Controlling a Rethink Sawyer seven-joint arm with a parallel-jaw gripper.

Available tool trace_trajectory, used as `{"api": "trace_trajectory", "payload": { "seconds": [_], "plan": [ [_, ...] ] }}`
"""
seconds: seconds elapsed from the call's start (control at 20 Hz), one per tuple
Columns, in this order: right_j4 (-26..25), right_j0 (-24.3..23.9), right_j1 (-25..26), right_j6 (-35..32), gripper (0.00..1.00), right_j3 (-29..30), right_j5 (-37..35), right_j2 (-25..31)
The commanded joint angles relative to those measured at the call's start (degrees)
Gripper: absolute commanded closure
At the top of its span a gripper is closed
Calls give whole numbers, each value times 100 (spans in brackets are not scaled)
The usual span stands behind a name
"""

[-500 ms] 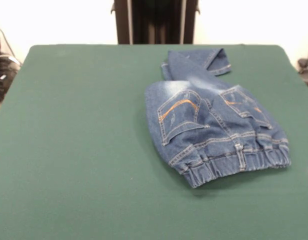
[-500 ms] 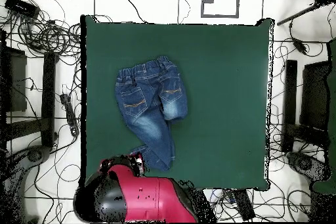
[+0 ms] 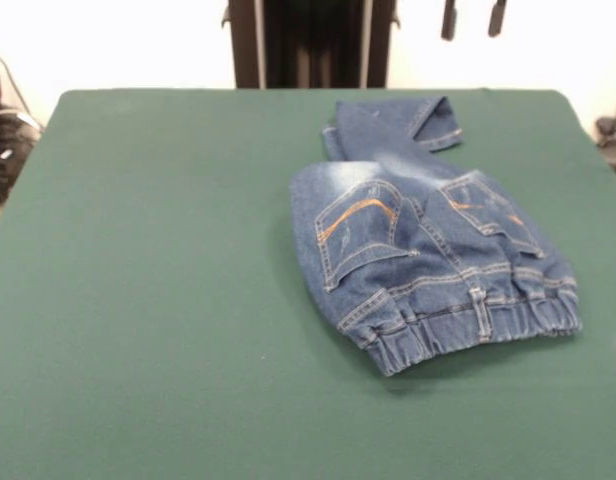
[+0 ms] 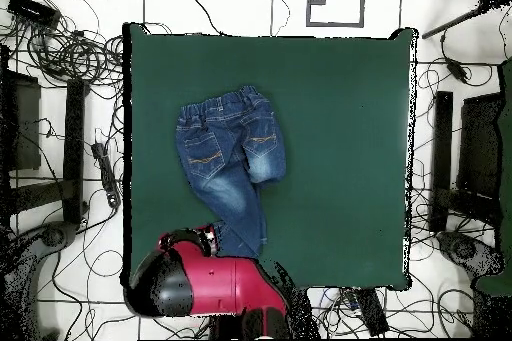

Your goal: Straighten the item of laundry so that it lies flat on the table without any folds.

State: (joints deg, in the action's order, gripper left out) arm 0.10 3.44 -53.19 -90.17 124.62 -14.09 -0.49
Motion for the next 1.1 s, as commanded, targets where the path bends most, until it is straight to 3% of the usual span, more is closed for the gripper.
{"api": "trace_trajectory", "payload": {
  "seconds": [0.05,0.5,1.1],
  "plan": [
    [395,340,1091,-1642,0,-132,620,4],
    [951,882,1852,-1888,0,-381,1321,-170],
    [670,137,2220,-1283,0,-555,1569,47]
  ]
}}
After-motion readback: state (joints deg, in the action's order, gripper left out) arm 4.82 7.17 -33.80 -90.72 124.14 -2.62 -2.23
